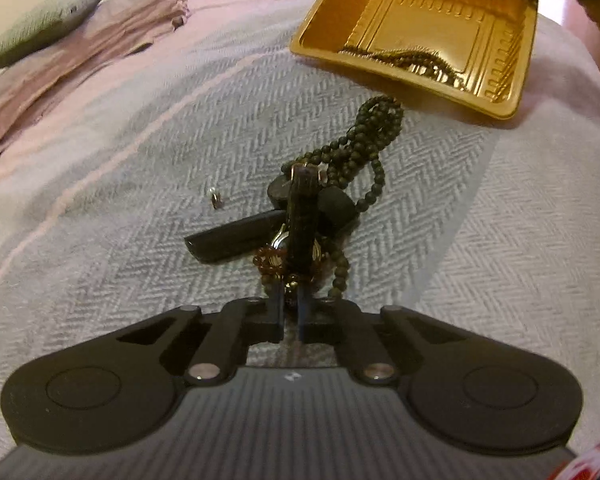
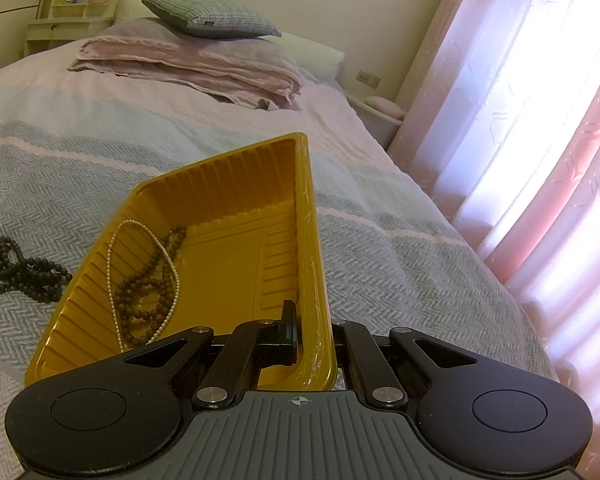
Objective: Organize jewelry
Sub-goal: 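Lower the held item into the orange tray and open the left gripper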
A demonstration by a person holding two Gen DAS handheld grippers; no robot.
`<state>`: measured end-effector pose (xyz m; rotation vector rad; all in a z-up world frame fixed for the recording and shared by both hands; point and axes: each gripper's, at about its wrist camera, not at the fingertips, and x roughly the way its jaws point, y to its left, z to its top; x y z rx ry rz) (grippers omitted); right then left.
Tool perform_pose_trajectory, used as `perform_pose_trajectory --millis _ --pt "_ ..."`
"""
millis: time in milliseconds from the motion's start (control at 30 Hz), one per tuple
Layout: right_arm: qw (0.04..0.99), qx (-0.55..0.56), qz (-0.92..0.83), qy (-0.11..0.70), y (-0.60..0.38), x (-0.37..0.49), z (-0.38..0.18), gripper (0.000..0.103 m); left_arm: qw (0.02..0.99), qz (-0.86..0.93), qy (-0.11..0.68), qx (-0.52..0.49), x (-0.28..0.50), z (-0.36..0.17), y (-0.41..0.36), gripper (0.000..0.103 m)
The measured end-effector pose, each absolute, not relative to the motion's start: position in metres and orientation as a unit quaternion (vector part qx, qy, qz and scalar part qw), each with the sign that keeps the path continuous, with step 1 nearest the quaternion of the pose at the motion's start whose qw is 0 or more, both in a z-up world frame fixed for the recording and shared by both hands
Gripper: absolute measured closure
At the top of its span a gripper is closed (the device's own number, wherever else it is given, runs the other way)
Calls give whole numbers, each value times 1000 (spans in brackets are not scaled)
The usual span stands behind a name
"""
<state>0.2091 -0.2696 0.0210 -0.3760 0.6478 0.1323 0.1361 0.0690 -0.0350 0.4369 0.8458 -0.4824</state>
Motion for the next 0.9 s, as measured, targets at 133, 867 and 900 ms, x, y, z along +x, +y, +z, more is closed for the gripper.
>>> perform_pose_trajectory --millis 133,867,900 --pt "929 -184 66 314 -269 208 21 99 868 -229 389 207 131 -18 72 98" --pt "930 -179 71 314 -270 207 23 99 881 -320 300 176 165 67 -25 98" --pt "930 -179 71 314 -270 207 23 99 880 -325 298 177 167 65 -34 98"
